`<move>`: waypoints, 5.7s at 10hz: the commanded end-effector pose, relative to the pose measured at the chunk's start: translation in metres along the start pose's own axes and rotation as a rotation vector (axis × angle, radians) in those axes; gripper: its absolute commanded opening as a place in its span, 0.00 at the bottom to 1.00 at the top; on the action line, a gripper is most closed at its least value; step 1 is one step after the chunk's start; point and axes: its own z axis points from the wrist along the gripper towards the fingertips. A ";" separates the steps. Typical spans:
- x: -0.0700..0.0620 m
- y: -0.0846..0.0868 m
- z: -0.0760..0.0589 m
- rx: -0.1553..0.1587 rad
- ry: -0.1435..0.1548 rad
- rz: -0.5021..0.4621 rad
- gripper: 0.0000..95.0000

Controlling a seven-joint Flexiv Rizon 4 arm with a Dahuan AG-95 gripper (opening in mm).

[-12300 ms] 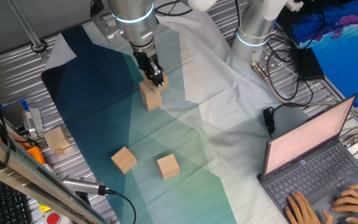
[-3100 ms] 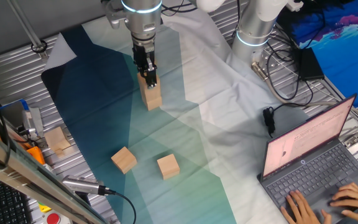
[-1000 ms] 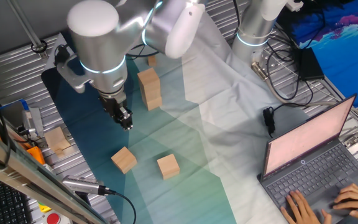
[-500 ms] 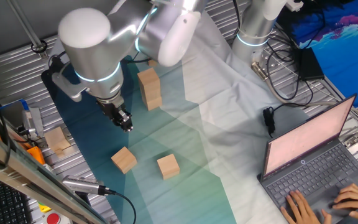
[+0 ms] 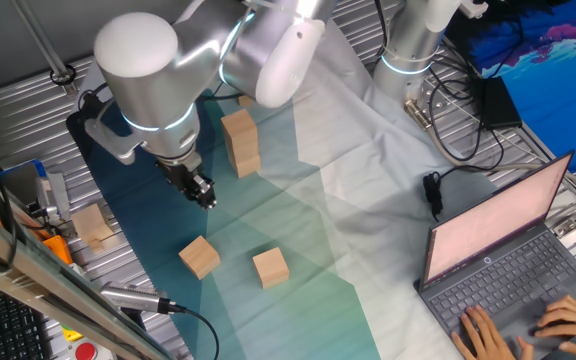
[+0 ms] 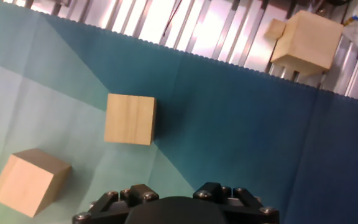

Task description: Stack the blocks in a vertical line of five

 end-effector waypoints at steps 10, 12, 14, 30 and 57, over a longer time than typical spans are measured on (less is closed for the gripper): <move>-0.064 0.007 0.024 -0.020 0.003 0.069 0.80; -0.067 0.012 0.034 -0.022 0.003 0.084 0.80; -0.070 0.019 0.050 -0.039 -0.001 0.108 0.80; -0.072 0.049 0.103 -0.039 -0.009 0.149 0.80; 0.059 -0.022 -0.061 -0.012 0.010 0.262 0.00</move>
